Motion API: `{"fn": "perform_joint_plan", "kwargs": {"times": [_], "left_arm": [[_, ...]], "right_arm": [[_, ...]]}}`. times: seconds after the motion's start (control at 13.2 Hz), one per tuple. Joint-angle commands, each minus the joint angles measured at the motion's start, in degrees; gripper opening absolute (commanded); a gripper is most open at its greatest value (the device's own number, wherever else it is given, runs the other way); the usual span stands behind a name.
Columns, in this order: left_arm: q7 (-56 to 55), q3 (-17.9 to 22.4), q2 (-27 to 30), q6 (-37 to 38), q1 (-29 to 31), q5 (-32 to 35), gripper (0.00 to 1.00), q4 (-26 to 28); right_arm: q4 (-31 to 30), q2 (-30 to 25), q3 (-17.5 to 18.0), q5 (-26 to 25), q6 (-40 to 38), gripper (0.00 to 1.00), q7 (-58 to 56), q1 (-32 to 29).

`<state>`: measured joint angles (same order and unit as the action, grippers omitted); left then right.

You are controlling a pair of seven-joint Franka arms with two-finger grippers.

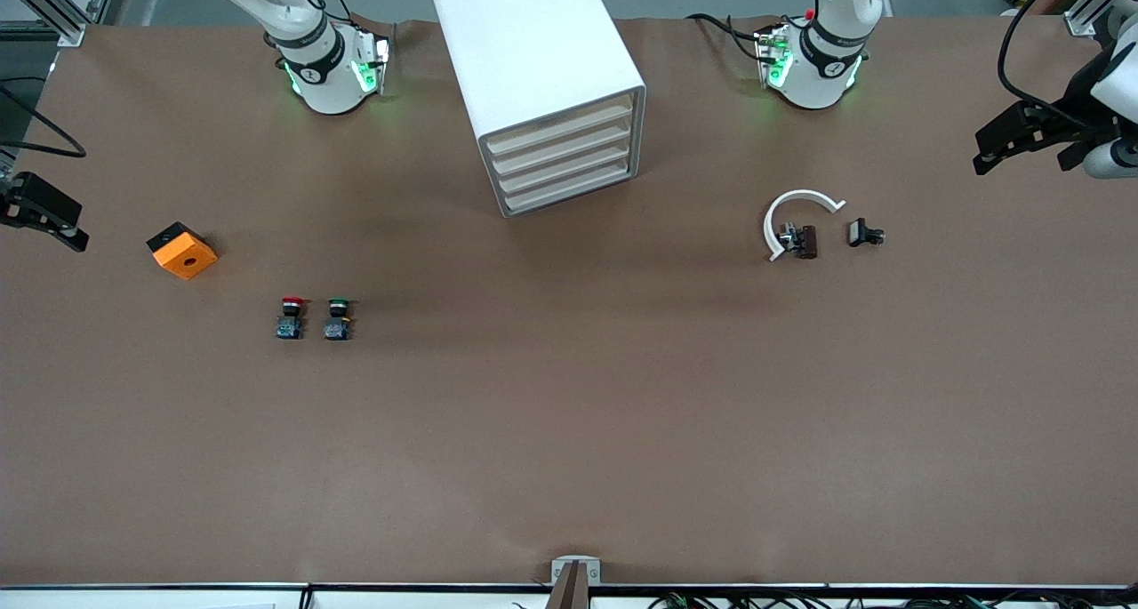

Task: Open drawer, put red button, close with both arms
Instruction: 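Move the left gripper from rest toward the white drawer cabinet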

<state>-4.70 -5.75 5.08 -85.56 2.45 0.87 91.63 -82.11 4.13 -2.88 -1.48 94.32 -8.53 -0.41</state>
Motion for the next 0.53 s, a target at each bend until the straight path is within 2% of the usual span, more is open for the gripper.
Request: {"fn": "perform_joint_plan", "kwargs": {"times": [0.0,0.23,0.46], "left_arm": [[1.36,0.04,-0.85,0.49,0.27,0.10,1.00,-1.19],[1.10,0.04,-1.99,0.49,0.27,-0.08,1.00,-1.89],[1.09,0.39,-6.20,0.49,0.71,-0.08,1.00,-3.82]], "right_arm": [[1.61,0.70,0.06,-1.16,-1.07,1.00,0.00,0.14],[1.61,0.70,0.06,-1.16,-1.07,1.00,0.00,0.06],[1.61,0.70,0.15,-1.16,-1.07,1.00,0.00,0.23]]}}
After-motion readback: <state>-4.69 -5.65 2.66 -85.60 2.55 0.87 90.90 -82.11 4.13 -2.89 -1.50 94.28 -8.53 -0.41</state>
